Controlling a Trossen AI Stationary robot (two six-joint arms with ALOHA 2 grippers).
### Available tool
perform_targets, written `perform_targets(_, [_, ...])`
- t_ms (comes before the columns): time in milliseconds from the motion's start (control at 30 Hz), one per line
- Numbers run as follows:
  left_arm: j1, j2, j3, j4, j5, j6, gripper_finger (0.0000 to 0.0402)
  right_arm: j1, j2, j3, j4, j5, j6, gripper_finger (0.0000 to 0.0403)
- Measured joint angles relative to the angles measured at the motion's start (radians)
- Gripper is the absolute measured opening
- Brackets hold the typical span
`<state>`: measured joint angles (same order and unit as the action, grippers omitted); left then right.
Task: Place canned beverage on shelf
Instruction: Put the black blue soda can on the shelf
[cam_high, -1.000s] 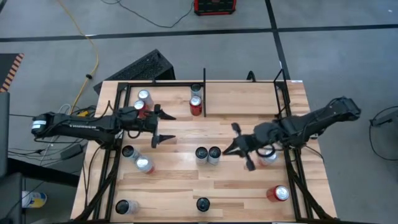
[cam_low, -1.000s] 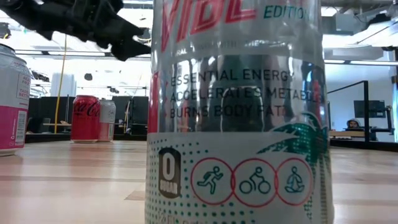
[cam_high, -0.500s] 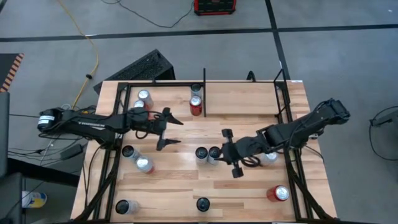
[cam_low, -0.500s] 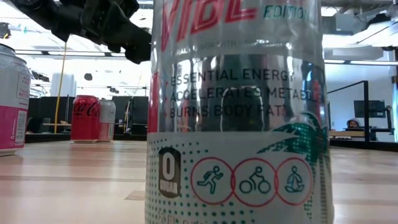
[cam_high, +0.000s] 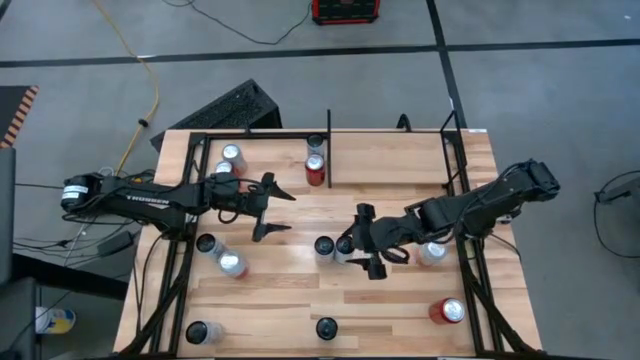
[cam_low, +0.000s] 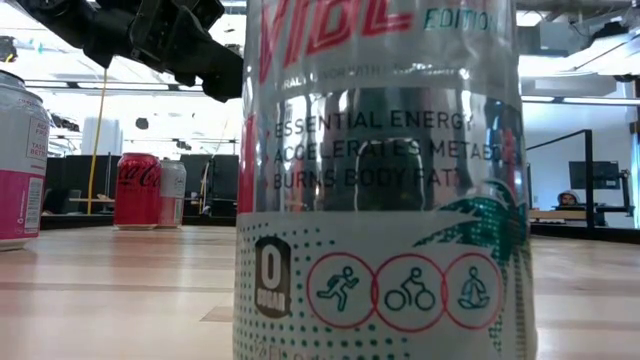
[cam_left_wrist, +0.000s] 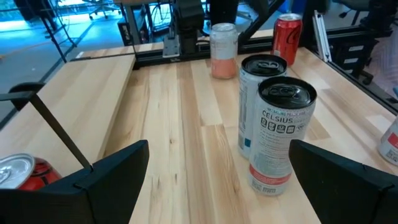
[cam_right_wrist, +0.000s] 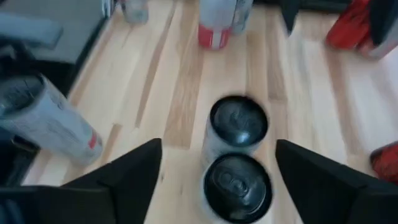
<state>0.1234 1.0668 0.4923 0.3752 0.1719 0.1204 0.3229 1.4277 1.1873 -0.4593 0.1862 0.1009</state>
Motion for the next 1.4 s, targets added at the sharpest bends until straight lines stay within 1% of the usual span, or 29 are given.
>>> perform_targets(100, [0.0,0.0,0.0,-0.001,0.0,-0.001,0.0373,-0.014,0.033,0.005,0.007,-0.001,-0.004,0.0372])
perform_targets(167, [0.0,0.0,0.0,-0.002,0.0,-0.001,0.0373,-0.02,0.046,-0.001,-0.028,-0.002,-0.011,0.0377])
perform_targets(200, [0.0,0.0,0.0,-0.002,0.0,-0.001,0.0373,-0.026,0.062,-0.001,-0.017,-0.002,-0.012,0.0378])
perform_targets(433, [0.0,0.0,0.0,-0.007,0.0,-0.005,0.0373,-0.051,0.097,0.003,-0.008,-0.012,-0.046,0.0377])
perform_targets(767, [0.0,-0.001,0.0,-0.021,0.001,-0.011,0.0373,-0.064,0.162,-0.001,-0.012,-0.034,-0.048,0.0377])
perform_targets(933, [0.0,-0.001,0.0,-0.023,0.001,-0.014,0.0373,-0.069,0.165,0.001,-0.003,-0.034,-0.045,0.0377])
perform_targets(1267, [0.0,-0.001,0.0,-0.025,0.002,-0.016,0.0373,-0.068,0.165,0.001,-0.063,-0.033,-0.007,0.0353])
perform_targets(1400, [0.0,-0.001,0.0,-0.025,0.002,-0.016,0.0373,-0.068,0.165,0.001,-0.059,-0.033,-0.003,0.0342])
